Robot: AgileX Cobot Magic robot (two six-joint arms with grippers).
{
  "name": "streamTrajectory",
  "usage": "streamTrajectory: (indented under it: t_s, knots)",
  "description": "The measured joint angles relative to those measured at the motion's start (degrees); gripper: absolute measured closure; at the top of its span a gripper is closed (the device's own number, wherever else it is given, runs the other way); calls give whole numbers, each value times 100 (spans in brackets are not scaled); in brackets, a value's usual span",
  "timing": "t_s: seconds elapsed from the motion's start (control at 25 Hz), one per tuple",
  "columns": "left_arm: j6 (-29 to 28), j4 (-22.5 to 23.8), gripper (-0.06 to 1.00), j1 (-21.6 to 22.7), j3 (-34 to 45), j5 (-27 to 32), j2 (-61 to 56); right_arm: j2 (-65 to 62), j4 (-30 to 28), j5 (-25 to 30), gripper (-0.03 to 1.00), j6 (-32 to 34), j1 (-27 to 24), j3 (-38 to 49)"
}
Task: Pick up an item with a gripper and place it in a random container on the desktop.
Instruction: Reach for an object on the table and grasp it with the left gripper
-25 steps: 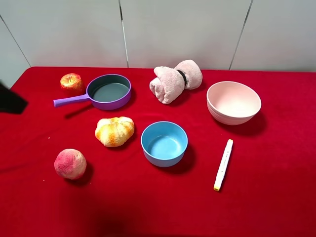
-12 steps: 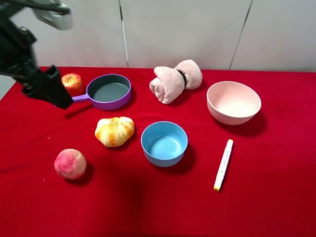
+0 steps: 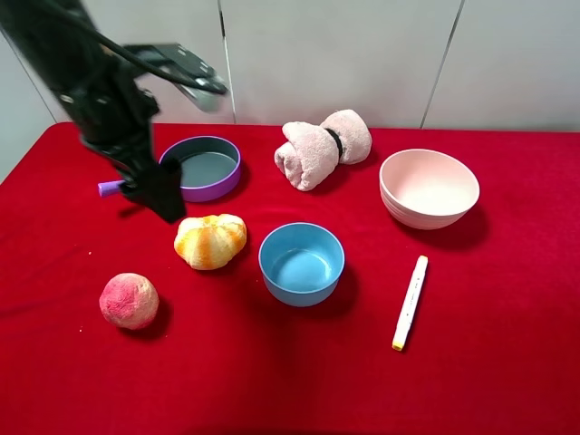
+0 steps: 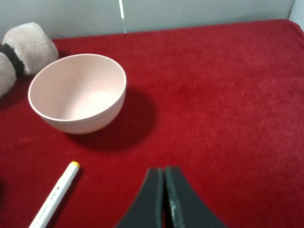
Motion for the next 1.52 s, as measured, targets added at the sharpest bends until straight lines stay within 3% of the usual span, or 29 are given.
streamTrajectory:
  t_s: [0.28, 0.52, 1.52]
  knots:
    - [5, 326, -4, -391, -255, -5, 739, 0, 0, 0, 100, 0, 0, 0]
    - [246, 411, -4, -402, -340, -36, 1214, 0, 0, 0, 100, 0, 0, 0]
    - [1375, 491, -3, -402, -516, -1154, 2574, 0, 0, 0, 100, 0, 0, 0]
